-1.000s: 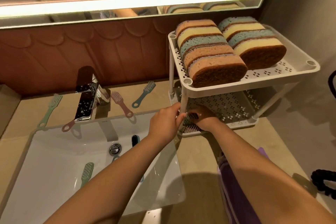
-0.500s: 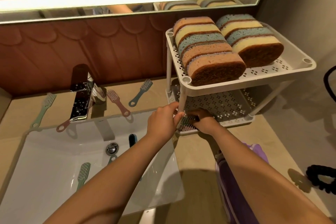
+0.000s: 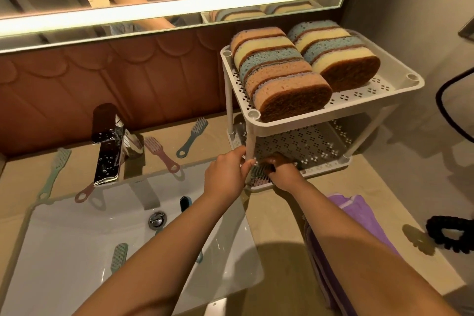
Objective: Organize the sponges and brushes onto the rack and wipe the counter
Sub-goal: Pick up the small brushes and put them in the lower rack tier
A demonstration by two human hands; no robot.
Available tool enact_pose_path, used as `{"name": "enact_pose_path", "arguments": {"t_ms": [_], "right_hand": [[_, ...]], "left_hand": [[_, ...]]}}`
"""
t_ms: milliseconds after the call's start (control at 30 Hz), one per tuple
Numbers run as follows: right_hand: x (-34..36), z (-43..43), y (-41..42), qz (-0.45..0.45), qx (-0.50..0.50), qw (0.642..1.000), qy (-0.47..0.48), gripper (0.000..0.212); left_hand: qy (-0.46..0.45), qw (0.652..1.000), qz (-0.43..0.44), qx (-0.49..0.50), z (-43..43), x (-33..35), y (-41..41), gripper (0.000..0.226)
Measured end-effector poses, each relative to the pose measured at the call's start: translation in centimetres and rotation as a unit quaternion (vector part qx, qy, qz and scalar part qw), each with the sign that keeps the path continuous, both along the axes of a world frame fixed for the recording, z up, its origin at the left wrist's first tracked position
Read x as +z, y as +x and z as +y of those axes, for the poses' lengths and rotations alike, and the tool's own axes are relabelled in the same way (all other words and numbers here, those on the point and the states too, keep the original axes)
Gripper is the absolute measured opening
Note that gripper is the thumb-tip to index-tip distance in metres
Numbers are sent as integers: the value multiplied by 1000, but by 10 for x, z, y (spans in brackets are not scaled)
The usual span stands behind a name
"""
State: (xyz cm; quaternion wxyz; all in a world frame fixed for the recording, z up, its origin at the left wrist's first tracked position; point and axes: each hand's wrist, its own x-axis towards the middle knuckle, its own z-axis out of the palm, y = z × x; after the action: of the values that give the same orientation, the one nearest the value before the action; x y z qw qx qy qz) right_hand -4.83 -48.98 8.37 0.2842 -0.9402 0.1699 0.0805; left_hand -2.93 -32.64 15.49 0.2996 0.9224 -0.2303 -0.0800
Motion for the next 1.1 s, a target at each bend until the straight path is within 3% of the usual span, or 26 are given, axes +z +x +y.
{"name": "enact_pose_path", "arguments": {"t_ms": [467,667,767,867,1100], "right_hand": [[0,0,15,-1,9,1000,-9,23],[-3,2,5,-41,-10,999,8,38],[2,5,-11,-111,-73,991,-14,33],[11,21,-28,-125,-113,985,-21,24],[5,85,-73,-255,-155,950,90,14]], "left_hand": [[-4,999,-28,-23,2,-3,4,22],[-17,999,-29,-23,1,-3,4,21],[-44,999,18,-24,5,-5,0,27],[-87,991,99,-36,20,-15,-11,40],[-92,976,198,17,71,-65,-33,38]]}}
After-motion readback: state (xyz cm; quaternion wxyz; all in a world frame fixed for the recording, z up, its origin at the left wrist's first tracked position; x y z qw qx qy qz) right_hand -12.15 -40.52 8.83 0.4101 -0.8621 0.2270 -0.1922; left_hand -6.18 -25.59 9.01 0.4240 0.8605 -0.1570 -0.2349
